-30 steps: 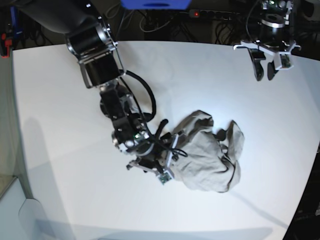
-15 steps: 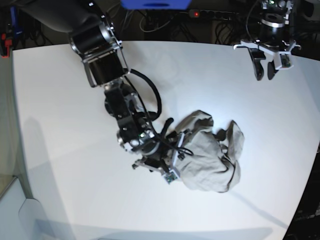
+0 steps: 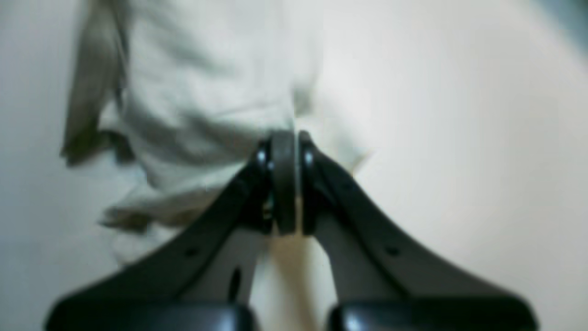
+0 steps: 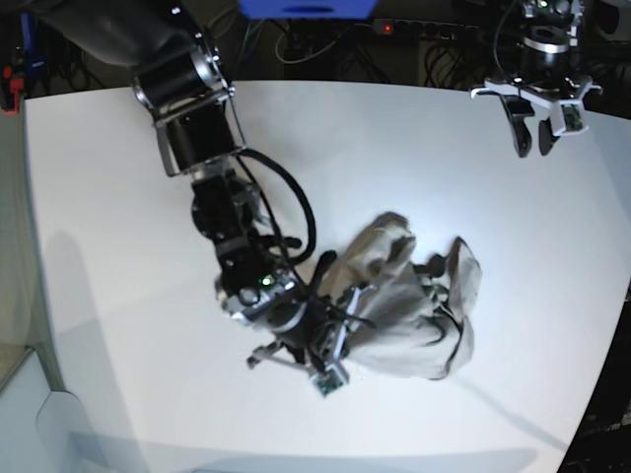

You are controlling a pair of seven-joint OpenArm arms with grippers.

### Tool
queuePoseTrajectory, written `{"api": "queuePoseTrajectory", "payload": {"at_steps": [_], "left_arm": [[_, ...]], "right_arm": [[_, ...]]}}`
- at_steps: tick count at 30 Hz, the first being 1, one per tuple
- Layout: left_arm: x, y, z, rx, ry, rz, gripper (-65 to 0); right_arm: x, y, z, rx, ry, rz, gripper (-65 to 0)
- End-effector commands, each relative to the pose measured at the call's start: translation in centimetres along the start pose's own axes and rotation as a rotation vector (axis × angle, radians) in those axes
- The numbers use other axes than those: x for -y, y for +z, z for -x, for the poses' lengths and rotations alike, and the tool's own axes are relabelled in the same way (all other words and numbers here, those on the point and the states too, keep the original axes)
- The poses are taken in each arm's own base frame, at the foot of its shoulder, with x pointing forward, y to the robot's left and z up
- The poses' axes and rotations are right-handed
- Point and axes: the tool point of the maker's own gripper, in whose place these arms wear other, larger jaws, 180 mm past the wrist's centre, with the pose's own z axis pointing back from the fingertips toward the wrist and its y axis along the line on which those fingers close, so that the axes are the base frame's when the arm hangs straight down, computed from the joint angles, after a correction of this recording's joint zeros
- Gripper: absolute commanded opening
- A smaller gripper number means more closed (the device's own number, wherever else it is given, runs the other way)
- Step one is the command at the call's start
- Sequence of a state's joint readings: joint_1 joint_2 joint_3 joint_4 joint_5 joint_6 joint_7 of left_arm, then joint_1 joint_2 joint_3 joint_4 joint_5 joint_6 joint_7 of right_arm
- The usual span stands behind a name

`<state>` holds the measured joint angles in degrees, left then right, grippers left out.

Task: Layout the t-shirt on the table in an organized manner, then fold the t-shirt properly
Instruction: 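Grasp an edge of the beige t-shirt with the right gripper, then lift and drag the shirt with the right gripper, spreading it out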

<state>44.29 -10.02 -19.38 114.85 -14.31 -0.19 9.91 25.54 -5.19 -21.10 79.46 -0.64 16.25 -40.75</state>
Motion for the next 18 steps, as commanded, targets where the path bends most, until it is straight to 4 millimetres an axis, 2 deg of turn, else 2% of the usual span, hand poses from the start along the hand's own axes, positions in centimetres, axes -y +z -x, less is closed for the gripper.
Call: {"api": "queuePoseTrajectory", "payload": {"at_steps": [1,4,8,11,13,18], "left_arm": [[-0.4,0.2,-1.1,0.039,-0.009,-0.008,-45.8],[-0.4,0.2,-1.2,0.043,-0.01,-0.01,-45.8],[-0.4,0.2,-1.3,0.046,-0.01,-0.01,-45.8],[-0.3,0.2,-1.3,0.046,-0.01,-0.007,-45.8],[-0.4,0.2,-1.3,0.046,-0.01,-0.008,-45.8],[-0.7,0.7,-0.7,0.027,-0.02,-0.011,-45.8]], "right_arm": [[0.5,1.4,-4.4,0.116,0.029,0.009,-64.8],[2.2,5.1,-7.8,0.196,0.086,0.075,-64.8],[3.3,10.8,-12.1,0.327,0.157,0.154,-64.8],[4.8,14.3,-13.8,0.397,0.161,0.227,-64.8],[6.8,15.2,-14.3,0.426,0.135,0.275,-64.8],[14.4,19.1,-15.1,0.489,0.158,0.47,-64.8]]}}
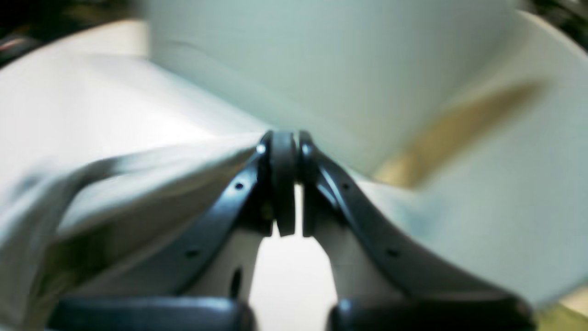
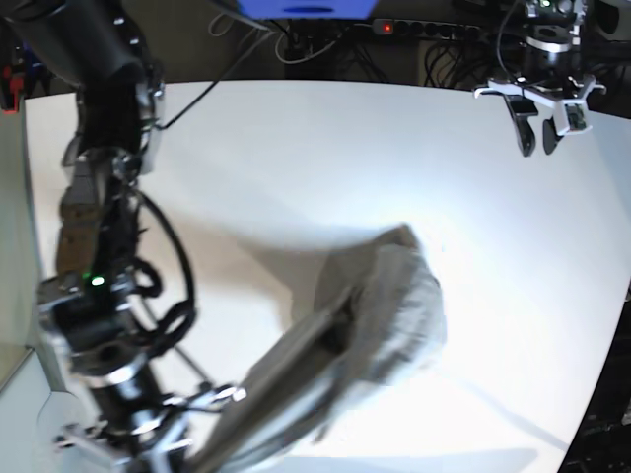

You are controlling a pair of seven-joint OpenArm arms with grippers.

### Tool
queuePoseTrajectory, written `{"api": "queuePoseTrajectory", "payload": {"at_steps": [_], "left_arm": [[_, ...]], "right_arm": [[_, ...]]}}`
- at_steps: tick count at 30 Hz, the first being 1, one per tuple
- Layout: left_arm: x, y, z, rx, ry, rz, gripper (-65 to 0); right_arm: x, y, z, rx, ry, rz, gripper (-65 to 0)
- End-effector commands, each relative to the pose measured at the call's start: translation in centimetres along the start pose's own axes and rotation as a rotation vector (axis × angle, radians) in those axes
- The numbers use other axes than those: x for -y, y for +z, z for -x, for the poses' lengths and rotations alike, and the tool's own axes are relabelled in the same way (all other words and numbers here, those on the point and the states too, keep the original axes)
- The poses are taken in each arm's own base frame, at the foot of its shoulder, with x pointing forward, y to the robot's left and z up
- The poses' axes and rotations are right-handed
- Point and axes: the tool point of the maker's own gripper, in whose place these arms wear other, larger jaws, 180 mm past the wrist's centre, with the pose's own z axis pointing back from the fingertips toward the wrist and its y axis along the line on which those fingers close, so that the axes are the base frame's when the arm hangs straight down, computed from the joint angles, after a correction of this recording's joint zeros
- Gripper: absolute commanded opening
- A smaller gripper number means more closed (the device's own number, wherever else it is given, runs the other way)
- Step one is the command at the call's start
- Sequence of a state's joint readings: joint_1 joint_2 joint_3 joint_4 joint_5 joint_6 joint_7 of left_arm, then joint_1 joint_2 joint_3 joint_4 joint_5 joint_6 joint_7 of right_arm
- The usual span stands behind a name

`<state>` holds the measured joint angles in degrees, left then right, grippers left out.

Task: Layout the t-shirt on the table in an organized manner, then fold the t-shirt properly
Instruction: 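Lift and drag the shirt with the right gripper, spreading it out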

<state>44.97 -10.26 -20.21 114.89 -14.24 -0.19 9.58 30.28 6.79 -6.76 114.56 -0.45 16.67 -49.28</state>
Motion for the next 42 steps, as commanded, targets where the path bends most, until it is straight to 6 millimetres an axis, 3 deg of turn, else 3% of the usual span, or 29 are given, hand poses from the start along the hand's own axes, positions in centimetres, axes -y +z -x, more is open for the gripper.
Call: {"api": "queuePoseTrajectory", "payload": {"at_steps": [1,3,6,15,22,28,33,35,39,42], "left_arm": [[-0.3,0.6,-0.6,0.02,-0.012,-0.005,-45.8],[-0.4,0.7,-0.5,0.019,-0.01,-0.009,-45.8],[-0.2,0.7,-0.5,0.018,-0.008,-0.003,-45.8],[-0.2,0.7,-0.4,0.016,-0.008,-0.002,-45.8],[-0.3,1.2,0.2,-0.002,-0.012,-0.003,-45.9],[-0.5,1.6,0.6,-0.016,-0.016,-0.007,-45.9],[-0.3,1.6,0.6,-0.016,-0.012,-0.002,-45.9],[-0.3,1.5,0.5,-0.013,-0.012,-0.002,-45.9],[-0.3,1.5,0.5,-0.012,-0.01,-0.002,-45.9],[-0.2,1.2,0.1,0.002,-0.008,-0.002,-45.9]], "right_arm": [[2.2,0.3,-3.2,0.109,0.016,0.051,-64.8],[5.1,0.6,-4.3,0.133,0.03,0.117,-64.8],[7.8,1.2,-5.3,0.156,0.05,0.179,-64.8],[10.0,2.1,-9.2,0.243,0.087,0.235,-64.8],[12.2,3.5,-15.8,0.396,0.107,0.294,-64.8],[14.5,6.5,-22.7,0.561,0.132,0.367,-64.8],[15.5,8.8,-26.6,0.66,0.145,0.406,-64.8],[15.7,9.4,-27.4,0.681,0.148,0.415,-64.8],[15.5,9.2,-27.1,0.676,0.139,0.409,-64.8],[13.4,7.0,-24.8,0.621,0.107,0.342,-64.4]]}}
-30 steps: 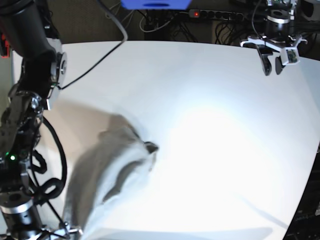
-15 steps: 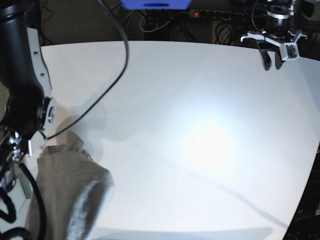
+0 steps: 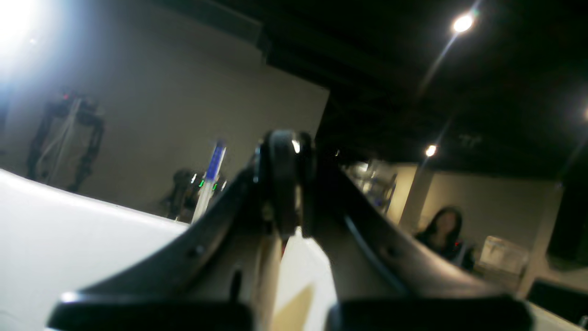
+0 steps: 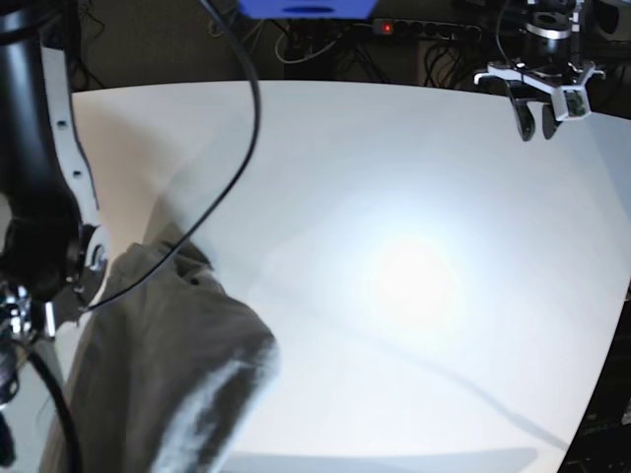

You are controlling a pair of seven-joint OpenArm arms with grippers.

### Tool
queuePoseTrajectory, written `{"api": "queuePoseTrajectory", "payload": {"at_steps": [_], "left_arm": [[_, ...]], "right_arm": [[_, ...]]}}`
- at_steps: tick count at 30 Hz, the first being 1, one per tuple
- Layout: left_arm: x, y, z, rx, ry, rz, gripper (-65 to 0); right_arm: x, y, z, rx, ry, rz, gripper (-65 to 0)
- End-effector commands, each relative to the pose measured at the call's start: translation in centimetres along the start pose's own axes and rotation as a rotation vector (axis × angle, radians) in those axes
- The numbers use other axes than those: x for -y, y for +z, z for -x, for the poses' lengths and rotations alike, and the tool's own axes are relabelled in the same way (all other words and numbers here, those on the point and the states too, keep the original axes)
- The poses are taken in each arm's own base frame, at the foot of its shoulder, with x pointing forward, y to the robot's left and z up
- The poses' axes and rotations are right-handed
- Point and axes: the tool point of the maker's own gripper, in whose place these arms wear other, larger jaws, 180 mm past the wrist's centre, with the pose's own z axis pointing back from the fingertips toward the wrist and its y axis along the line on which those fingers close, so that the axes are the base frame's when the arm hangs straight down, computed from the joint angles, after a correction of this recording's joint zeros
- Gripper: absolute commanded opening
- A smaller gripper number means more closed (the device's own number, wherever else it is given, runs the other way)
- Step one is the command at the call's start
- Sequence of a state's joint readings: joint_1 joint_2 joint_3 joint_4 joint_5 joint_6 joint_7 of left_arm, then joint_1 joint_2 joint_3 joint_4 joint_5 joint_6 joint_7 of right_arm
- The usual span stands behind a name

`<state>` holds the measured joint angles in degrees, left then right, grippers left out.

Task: Layout the t-shirt on the table in an organized manner, then fold the t-shirt properly
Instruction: 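Lift and drag the shirt with the right gripper, spreading it out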

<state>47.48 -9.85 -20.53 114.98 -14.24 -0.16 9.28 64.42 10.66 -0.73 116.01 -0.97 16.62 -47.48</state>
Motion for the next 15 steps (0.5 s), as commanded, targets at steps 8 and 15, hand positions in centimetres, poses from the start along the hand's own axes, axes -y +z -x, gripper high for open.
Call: {"api": "queuePoseTrajectory", "payload": {"at_steps": [8,15], "left_arm": [[0.2,0.1,-1.1,0.045,0.027,-0.013,-46.0],[0.3,0.2,-0.8,0.034,0.031,-0.011,-46.0]], "right_arm": [[-12.7,1.9,1.5,-0.027,-0.11,-0.289,-64.4],[-26.4,7.8,0.0,-0.008,-0.095,-0.654,-63.8]]}}
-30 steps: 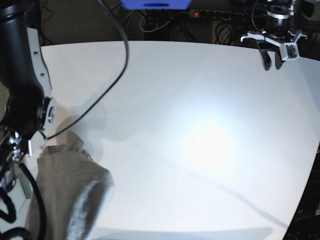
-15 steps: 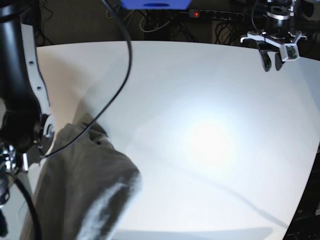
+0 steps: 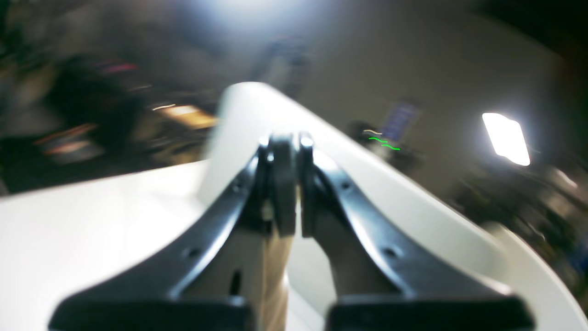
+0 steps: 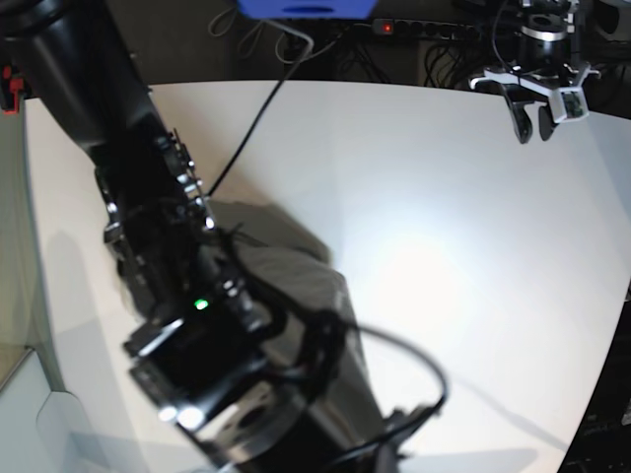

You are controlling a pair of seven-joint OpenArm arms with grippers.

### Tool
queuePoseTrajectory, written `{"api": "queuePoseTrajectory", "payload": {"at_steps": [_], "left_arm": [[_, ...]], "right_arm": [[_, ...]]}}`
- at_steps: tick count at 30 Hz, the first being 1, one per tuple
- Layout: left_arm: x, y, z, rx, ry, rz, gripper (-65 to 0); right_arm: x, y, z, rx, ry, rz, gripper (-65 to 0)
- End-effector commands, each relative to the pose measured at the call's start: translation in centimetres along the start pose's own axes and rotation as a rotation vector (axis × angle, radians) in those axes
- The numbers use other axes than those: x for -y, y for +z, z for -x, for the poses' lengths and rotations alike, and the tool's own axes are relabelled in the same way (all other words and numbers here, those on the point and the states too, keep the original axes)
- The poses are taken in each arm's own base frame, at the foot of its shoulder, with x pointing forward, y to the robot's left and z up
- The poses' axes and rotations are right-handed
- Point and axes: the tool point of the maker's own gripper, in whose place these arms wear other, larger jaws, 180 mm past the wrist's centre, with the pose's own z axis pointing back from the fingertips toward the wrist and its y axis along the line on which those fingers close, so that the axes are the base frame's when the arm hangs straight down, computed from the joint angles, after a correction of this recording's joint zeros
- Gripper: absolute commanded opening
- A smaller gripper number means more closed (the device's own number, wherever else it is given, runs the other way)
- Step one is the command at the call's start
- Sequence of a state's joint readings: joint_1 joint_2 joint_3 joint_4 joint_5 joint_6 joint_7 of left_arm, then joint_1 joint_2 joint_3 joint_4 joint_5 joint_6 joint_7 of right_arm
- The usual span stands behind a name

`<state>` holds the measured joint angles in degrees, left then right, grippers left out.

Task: Layout the t-shirt on the table in an organized manner, then fold the t-shirt properly
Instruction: 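Lift and drag the shirt with the right gripper, spreading it out, then lower the left gripper onto the shirt's opposite end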

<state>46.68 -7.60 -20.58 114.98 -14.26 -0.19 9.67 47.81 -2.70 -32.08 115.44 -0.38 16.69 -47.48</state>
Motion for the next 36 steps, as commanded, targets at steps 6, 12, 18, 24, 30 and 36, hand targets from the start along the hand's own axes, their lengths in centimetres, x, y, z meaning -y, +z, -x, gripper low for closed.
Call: {"api": "queuePoseTrajectory", "payload": {"at_steps": [6,12,18,24,30,36], "left_arm": [[-0.2,0.3,-0.7,0.026,-0.01,-0.002,-46.0],[0.0,0.3,-0.5,0.023,-0.006,0.002,-46.0],[0.0,0.6,-0.1,0.017,0.023,-0.018,-46.0],[1.5,0.5,0.1,0.016,0.055,0.009,-45.9],[6.9,-0.4,-0.4,0.034,0.102,0.144,-45.5],[13.0,-1.7,-2.2,0.067,0.151,0.302,-45.5]], "right_arm": [[-10.7,1.1,0.2,0.016,0.041,-0.264,-51.9],[-14.3,2.4,1.8,-0.021,0.029,-0.353,-42.7],[-12.1,2.7,5.0,-0.099,0.066,-0.313,-37.9],[-7.5,5.6,13.2,-0.314,0.032,-0.201,-36.1],[-2.9,10.6,20.4,-0.521,-0.021,-0.066,-31.6],[-1.3,14.7,24.2,-0.647,-0.069,0.008,-23.0]]}}
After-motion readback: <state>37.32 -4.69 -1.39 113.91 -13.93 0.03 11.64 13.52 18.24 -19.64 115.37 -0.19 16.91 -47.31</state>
